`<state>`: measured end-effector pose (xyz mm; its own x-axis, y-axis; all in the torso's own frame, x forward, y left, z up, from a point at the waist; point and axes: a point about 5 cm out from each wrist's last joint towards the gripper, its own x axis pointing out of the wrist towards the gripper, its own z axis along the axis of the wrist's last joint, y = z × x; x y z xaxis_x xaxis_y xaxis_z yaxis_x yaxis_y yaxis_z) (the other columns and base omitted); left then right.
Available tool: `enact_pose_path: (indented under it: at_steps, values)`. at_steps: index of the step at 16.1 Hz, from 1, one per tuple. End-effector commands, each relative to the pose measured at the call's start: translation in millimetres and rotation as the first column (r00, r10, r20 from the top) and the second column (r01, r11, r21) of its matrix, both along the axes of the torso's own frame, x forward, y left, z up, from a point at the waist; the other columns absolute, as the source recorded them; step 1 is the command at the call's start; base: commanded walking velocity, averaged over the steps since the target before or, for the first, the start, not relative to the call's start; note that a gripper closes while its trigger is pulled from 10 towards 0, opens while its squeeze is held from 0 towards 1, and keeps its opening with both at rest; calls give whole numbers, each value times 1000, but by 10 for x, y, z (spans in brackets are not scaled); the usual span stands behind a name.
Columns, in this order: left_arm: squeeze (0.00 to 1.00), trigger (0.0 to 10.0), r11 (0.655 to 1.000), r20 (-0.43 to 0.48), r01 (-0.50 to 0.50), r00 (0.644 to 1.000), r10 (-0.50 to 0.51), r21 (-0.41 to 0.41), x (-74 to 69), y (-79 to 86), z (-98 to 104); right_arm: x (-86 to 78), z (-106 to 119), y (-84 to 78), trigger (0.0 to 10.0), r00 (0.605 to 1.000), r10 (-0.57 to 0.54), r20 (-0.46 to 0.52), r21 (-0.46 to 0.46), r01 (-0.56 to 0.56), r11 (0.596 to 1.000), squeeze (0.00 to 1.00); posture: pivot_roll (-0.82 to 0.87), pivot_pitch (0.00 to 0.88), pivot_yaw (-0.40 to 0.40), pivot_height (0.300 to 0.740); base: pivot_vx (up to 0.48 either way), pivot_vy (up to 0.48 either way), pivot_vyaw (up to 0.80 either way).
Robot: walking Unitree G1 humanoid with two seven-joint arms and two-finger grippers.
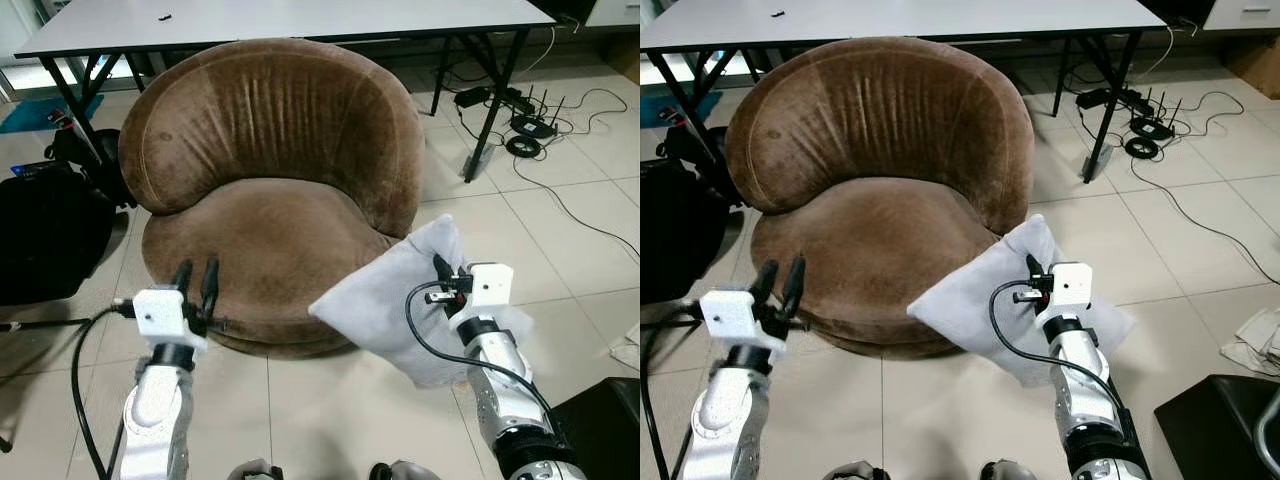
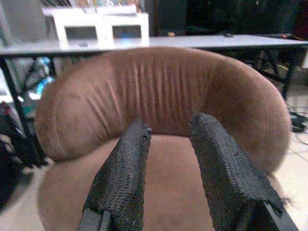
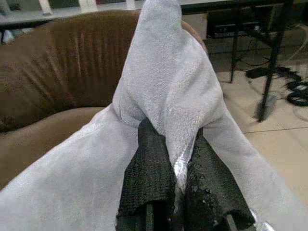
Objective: Move the pillow to the sofa from floor
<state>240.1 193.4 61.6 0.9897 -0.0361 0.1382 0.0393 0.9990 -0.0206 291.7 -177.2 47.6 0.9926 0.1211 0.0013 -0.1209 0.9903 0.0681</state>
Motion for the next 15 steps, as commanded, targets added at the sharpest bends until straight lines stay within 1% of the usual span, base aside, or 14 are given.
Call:
enact_pose_path:
  at_steps: [1,2,3,4,5,6,10,11,12,15]
  values:
    - [0,10000,1000,-50,15,999,-16,-20,-113,8,-163,30,89,3,10000,998,12,67,46,-15,999,0,10,96,15,740,0,0,0]
    - [0,10000,999,-61,43,997,-43,-2,-167,-21,-222,18,81,8,10000,997,14,73,59,-18,998,0,6,86,16,740,0,0,0]
    - [0,10000,996,-80,86,993,-86,-1,-202,-72,-271,5,61,38,10000,997,31,76,41,-34,999,0,7,83,16,740,0,0,0]
    - [0,10000,993,-104,114,988,-112,13,-218,-106,-319,-6,28,53,10000,997,33,66,32,-35,999,0,9,77,18,740,0,0,0]
    - [0,10000,993,-116,117,987,-115,10,-217,-118,-344,-9,5,63,10000,998,31,56,31,-33,999,0,10,77,18,740,0,0,0]
    - [0,10000,989,-111,145,983,-143,7,-210,-150,-336,-11,7,79,10000,998,37,59,34,-39,999,0,10,75,22,740,0,0,0]
    - [0,10000,987,-84,161,984,-158,25,-190,-162,-307,-8,12,78,10000,996,49,70,52,-52,997,0,11,69,25,740,0,0,0]
    - [0,10000,987,-70,156,986,-154,28,-183,-160,-287,-13,15,71,0,996,50,79,75,-56,996,0,12,67,26,740,0,0,0]
    - [0,10000,987,-65,157,986,-154,28,-180,-166,-284,-22,9,65,0,995,52,81,84,-59,995,0,11,68,27,740,0,0,0]
    - [0,10000,987,-72,160,985,-159,20,-184,-184,-307,-35,-8,53,0,996,39,74,73,-44,996,0,7,72,30,740,0,0,0]
